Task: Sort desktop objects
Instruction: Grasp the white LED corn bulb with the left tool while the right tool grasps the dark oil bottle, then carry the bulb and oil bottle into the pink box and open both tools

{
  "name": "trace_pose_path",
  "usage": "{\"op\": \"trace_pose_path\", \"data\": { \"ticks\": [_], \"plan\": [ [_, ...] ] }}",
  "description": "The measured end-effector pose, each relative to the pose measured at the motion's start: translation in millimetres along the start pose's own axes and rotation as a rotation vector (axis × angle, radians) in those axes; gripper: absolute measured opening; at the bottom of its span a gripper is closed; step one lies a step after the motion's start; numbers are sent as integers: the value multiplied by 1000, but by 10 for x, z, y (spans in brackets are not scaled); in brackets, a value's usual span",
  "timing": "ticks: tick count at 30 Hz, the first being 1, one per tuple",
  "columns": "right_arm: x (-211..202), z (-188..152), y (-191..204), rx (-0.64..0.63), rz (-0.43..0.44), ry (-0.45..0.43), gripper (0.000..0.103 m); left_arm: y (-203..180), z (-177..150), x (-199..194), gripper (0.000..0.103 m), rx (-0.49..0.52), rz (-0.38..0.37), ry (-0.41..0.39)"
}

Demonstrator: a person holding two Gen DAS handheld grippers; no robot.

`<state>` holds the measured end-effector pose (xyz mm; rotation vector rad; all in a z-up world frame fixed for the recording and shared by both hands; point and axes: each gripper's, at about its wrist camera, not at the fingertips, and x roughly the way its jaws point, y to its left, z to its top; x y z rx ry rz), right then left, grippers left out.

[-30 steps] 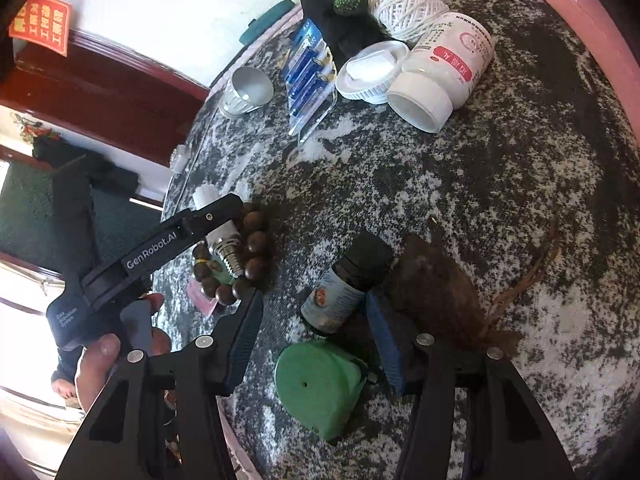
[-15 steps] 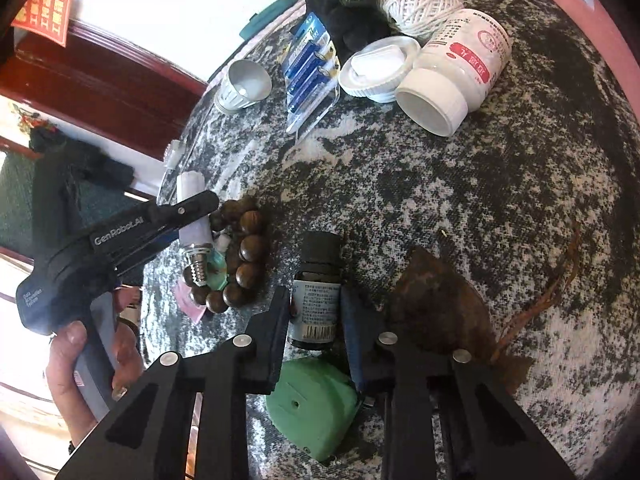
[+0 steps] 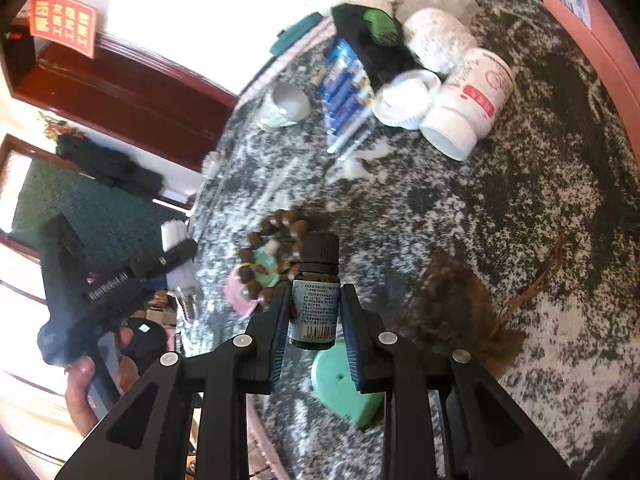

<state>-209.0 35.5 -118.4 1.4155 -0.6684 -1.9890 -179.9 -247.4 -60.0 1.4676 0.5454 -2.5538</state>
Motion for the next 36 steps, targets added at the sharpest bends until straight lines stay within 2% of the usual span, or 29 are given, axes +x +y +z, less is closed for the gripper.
{"op": "trace_pose_path", "data": {
  "ticks": [4,10,22,28,36],
  "plan": [
    [-180,-45,131,-29,36,-17,27,-42,-86,-282,27,12,14,-39],
    [-530,-109,302,-72,84,-61,27,-236,-251,-770,27,51,-4,-109],
    [-1523,-231,336,-124,161,-183,27,-919,-488,-1361,27,171,-40,-196],
    [-2134,-248,89,-114,138,-288,27,-1454,-582,-1434,27,241,-90,-211],
    [-2878,-258,-319,-88,76,-430,27,-2512,-792,-1332,27,376,-209,-187]
  ]
}}
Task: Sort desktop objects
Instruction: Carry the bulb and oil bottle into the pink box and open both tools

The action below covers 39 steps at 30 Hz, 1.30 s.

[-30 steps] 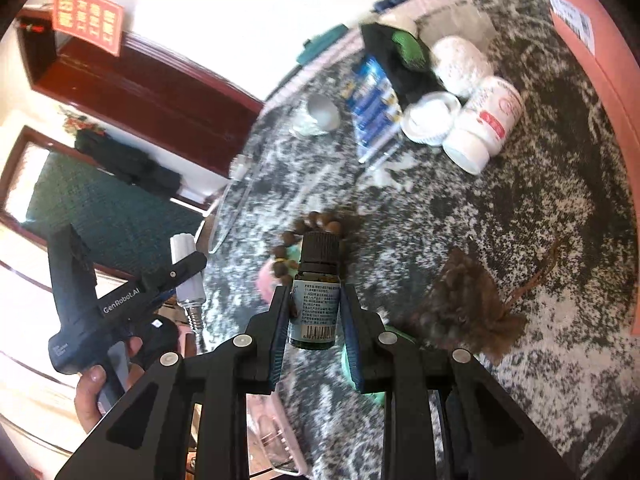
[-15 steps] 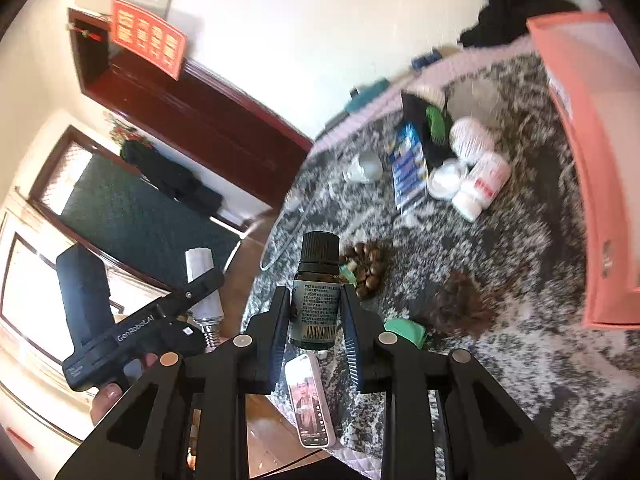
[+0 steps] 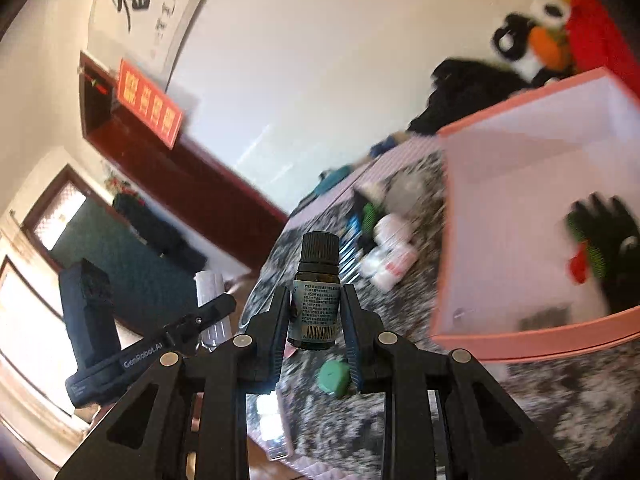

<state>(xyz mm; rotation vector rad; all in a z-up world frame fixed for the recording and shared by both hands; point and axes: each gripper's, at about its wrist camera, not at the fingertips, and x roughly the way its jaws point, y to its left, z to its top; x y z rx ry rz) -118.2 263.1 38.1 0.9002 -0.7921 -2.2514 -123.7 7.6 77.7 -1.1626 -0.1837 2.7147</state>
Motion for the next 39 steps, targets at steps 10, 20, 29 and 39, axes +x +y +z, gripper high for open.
{"op": "trace_pose_path", "data": {
  "ticks": [10,20,29,39],
  "plan": [
    [-708,247,-539,-14,-224,-167,27,-1153,2,587,27,164,-153,58],
    [-804,387,-1109,-8,-458,-195,27,-1475,110,1094,27,200,-245,36],
    [-906,426,-1277,-22,-593,-258,74,-1449,236,1215,90,144,-232,-27],
    [-952,414,-1145,-43,-576,-282,74,-1130,309,940,90,75,-192,-80]
  ]
}}
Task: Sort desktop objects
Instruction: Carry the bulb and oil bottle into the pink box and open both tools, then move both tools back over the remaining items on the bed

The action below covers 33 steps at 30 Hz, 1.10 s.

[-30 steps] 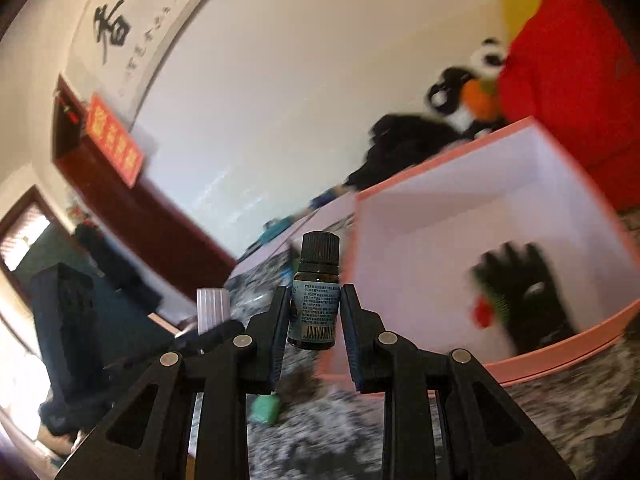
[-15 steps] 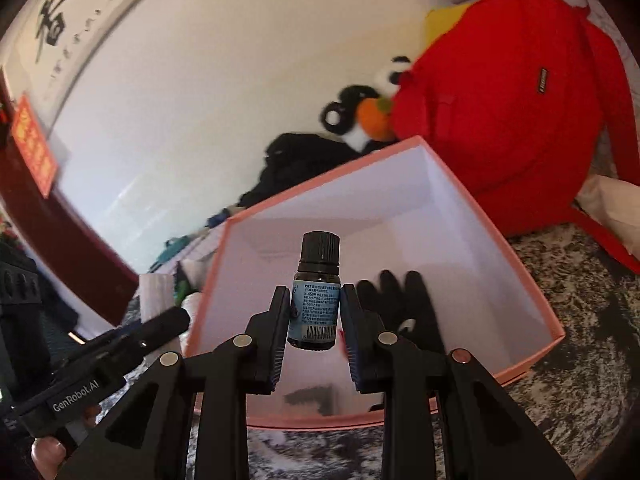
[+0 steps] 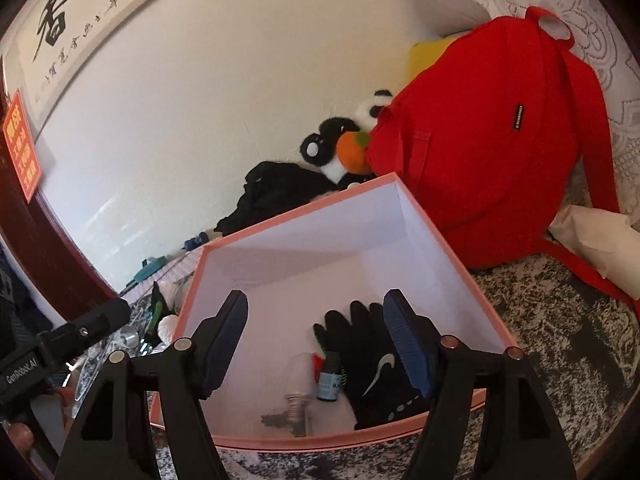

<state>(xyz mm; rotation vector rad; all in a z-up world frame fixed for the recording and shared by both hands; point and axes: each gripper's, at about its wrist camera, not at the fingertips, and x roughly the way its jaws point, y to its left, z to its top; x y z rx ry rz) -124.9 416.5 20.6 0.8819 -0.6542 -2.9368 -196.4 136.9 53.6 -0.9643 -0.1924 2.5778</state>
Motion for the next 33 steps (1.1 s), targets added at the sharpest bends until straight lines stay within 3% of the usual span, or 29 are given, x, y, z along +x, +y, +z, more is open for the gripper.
{"op": "trace_pose_path", "data": {
  "ticks": [5,12,18,26,29,33],
  "plan": [
    [-32,-46,289,-18,48,-1,74,209,-37,-301,90,-2,59,-16],
    [-5,-236,984,-119,137,7,74,775,-198,-858,90,-17,207,-26],
    [56,-625,1732,-254,238,52,74,1635,-501,-1178,90,-156,309,21],
    [229,-1271,2645,-444,354,174,74,2778,-906,-1590,89,-343,438,84],
    [386,-1577,2916,-535,360,254,74,3113,-1099,-1481,89,-432,398,138],
    [663,-1915,3096,-620,341,360,74,3377,-1324,-1245,78,-516,350,230]
  ]
}}
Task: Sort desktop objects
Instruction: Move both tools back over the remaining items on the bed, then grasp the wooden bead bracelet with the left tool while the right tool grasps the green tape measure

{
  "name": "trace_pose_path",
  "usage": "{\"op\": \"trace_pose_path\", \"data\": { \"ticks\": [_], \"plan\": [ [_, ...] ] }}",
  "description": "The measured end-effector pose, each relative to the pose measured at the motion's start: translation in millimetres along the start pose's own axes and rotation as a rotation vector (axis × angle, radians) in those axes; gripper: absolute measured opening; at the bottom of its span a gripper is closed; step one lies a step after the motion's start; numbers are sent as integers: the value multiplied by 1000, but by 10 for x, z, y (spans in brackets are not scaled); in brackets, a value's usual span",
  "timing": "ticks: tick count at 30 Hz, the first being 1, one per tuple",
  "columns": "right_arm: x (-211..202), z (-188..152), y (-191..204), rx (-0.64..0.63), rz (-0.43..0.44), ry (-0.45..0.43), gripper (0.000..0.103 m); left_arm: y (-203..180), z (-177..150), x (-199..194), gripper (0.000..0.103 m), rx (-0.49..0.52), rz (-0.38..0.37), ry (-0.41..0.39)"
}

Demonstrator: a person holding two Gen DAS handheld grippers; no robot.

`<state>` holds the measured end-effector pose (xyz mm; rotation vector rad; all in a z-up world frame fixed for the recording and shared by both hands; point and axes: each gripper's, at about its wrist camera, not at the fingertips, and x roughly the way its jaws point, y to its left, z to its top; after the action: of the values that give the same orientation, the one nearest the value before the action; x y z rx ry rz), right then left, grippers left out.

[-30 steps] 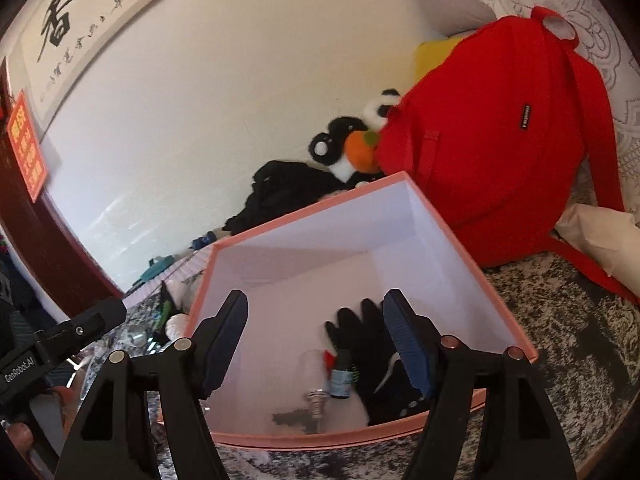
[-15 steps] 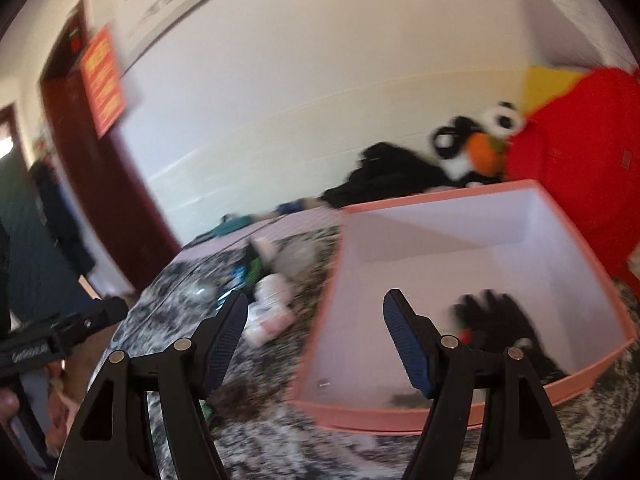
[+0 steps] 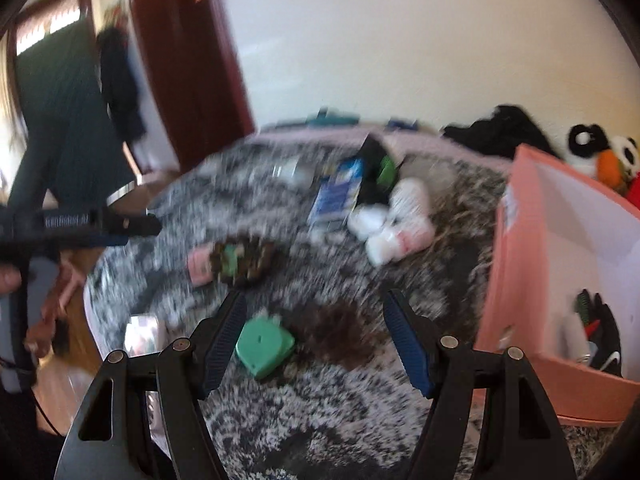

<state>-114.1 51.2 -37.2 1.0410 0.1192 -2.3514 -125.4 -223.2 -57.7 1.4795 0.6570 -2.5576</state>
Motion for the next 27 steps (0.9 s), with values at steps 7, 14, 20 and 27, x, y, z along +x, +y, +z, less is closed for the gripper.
{"op": "trace_pose_path", "data": {
  "ticks": [7,14,20,27],
  "plan": [
    [455,-78,-53,-21,-10,107,74,-18,19,469,73,-46,-43,97],
    [624,-60,-285,58,-37,129,74,-40,126,781,72,-83,-72,118],
    [717,-36,-424,106,-36,143,73,-38,202,1039,69,-112,-87,121],
    [760,-49,-225,1,-16,142,73,-136,281,1144,17,-106,-66,62]
  ]
}}
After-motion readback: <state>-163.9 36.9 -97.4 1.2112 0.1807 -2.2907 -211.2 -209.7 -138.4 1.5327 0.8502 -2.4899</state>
